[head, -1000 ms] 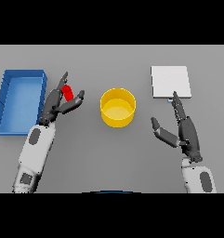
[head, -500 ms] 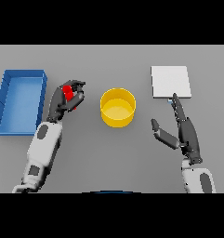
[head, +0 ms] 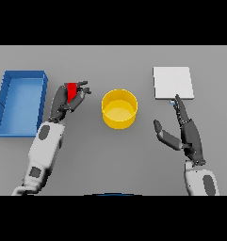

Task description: Pick up the red beaker and tilt it to pour out 1 green nut into yellow bowl. Pick up the yellow bowl and place it on the metallic measuring scale.

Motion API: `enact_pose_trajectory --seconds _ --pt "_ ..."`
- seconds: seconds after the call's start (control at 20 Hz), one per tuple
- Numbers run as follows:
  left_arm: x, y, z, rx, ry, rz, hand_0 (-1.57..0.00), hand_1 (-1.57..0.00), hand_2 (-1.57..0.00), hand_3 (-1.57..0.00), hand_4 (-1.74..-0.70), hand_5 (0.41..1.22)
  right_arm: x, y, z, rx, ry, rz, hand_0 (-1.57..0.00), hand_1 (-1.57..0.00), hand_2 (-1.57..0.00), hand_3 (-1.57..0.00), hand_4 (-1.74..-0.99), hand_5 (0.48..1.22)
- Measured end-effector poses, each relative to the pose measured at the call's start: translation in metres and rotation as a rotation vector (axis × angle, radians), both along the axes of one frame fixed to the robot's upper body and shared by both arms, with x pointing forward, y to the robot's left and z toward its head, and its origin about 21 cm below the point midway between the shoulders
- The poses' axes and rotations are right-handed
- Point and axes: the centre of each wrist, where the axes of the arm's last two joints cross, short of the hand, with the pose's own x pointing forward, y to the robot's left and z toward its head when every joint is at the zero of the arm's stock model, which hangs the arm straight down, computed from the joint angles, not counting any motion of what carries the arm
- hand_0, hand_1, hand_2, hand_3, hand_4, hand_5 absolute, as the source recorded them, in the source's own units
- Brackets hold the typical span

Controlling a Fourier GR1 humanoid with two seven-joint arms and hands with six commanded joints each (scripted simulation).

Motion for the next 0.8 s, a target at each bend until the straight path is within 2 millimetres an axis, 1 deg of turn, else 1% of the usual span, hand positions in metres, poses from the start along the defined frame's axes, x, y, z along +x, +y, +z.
enact_pose_trajectory --seconds 0.1,0.15,0.2,0.3,0.35,0.5,0.6,0.7,0.8 --pt "0.001 0.003 0.009 -0.074 -0.031 -0.012 -1.51 -1.52 -1.52 -1.5 -1.68 1.144 0.001 0.003 0.002 0.001 -0.022 0.004 0.0 0.0 0.0 0.0 -1.238 0.643" --pt "0.003 0.004 0.014 -0.087 -0.04 -0.02 -1.53 -1.53 -1.53 -1.52 -1.69 1.14 0.002 0.001 0.0 -0.009 -0.022 -0.003 0.0 0.0 0.0 0.0 -1.236 0.644" --pt "0.005 0.008 0.02 -0.091 -0.053 -0.014 -1.54 -1.54 -1.54 -1.53 -1.7 1.135 0.0 0.003 0.0 -0.007 -0.033 0.0 0.0 0.0 0.0 0.0 -1.233 0.644" --pt "0.008 0.007 0.032 -0.085 -0.057 -0.035 -1.55 -1.55 -1.55 -1.54 -1.71 1.132 0.002 0.002 0.002 -0.017 -0.032 0.001 0.0 0.0 0.0 0.0 -1.227 0.647" --pt "0.01 0.011 0.04 -0.074 -0.085 -0.048 -1.55 -1.55 -1.55 -1.55 -1.72 1.131 0.002 0.004 0.002 -0.014 -0.034 0.007 0.0 0.0 0.0 0.0 -1.226 0.65" --pt "0.012 0.013 0.051 -0.001 -0.091 -0.078 -1.56 -1.56 -1.56 -1.55 -1.72 1.133 -0.002 0.001 0.002 -0.035 -0.062 0.005 0.0 0.0 0.0 0.0 -1.219 0.659" --pt "0.015 0.012 0.056 0.048 -0.085 -0.089 -1.56 -1.56 -1.56 -1.55 -1.72 1.138 0.003 0.003 0.0 -0.051 -0.05 -0.006 0.0 0.0 0.0 0.0 -1.219 0.661" --pt "0.018 0.015 0.06 0.089 -0.084 -0.096 -1.56 -1.56 -1.56 -1.56 -1.73 1.138 0.002 0.003 0.0 -0.054 -0.065 -0.002 0.0 0.0 0.0 0.0 -1.213 0.662" --pt "0.022 0.012 0.069 0.192 -0.115 -0.132 -1.56 -1.56 -1.56 -1.56 -1.73 1.129 0.0 -0.004 0.001 -0.069 -0.063 -0.004 0.0 0.0 0.0 0.0 -1.202 0.662"
